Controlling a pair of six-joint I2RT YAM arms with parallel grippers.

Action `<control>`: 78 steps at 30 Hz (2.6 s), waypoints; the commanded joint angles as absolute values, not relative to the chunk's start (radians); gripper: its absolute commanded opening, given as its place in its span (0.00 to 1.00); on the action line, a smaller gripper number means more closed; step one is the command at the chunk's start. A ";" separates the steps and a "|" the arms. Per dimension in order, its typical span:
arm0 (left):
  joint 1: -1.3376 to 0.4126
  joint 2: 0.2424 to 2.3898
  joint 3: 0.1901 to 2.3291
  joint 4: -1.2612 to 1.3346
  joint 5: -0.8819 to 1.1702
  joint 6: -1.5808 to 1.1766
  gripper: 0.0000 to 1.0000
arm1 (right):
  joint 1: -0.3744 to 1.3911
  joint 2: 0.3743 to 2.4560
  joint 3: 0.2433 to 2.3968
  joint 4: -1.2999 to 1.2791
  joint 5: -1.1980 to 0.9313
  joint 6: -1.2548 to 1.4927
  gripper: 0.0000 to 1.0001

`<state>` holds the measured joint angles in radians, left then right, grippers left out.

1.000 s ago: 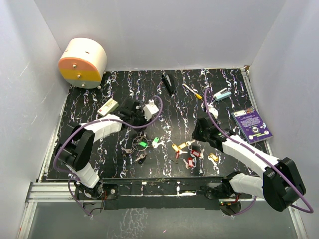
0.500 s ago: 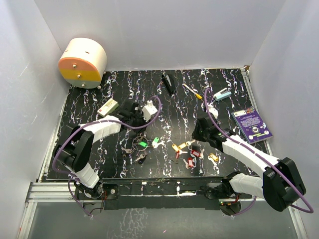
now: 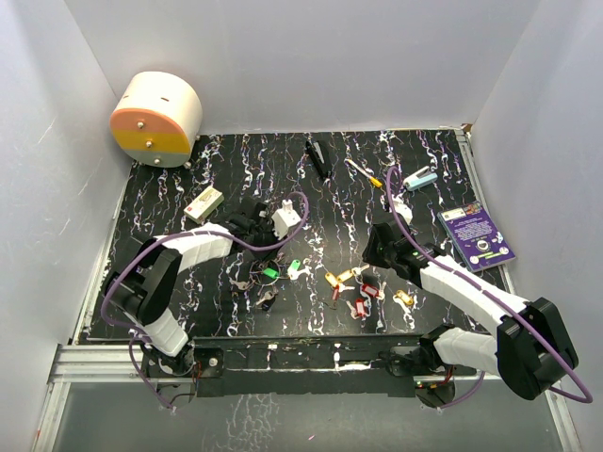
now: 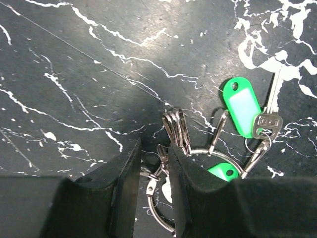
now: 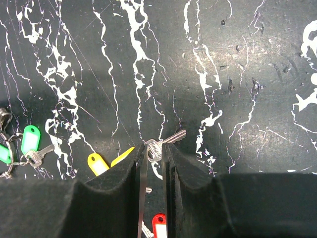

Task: Put the keys on the keyring

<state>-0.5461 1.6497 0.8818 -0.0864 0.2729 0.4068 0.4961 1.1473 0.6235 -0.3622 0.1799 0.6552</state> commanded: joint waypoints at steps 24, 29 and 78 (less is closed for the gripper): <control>-0.563 1.608 0.913 -0.180 0.385 0.373 0.27 | 0.494 1.109 0.616 -0.318 0.189 0.661 0.25; -0.565 1.608 0.899 -0.178 0.397 0.375 0.27 | 0.494 1.118 0.614 -0.310 0.183 0.660 0.25; -0.574 1.551 0.925 -0.200 0.387 0.370 0.29 | 0.494 1.126 0.612 -0.299 0.171 0.665 0.23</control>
<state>-0.5655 1.6051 0.8772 -0.1448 0.2680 0.3767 0.4961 1.1339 0.6102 -0.3622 0.1692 0.6567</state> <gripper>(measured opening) 0.288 0.232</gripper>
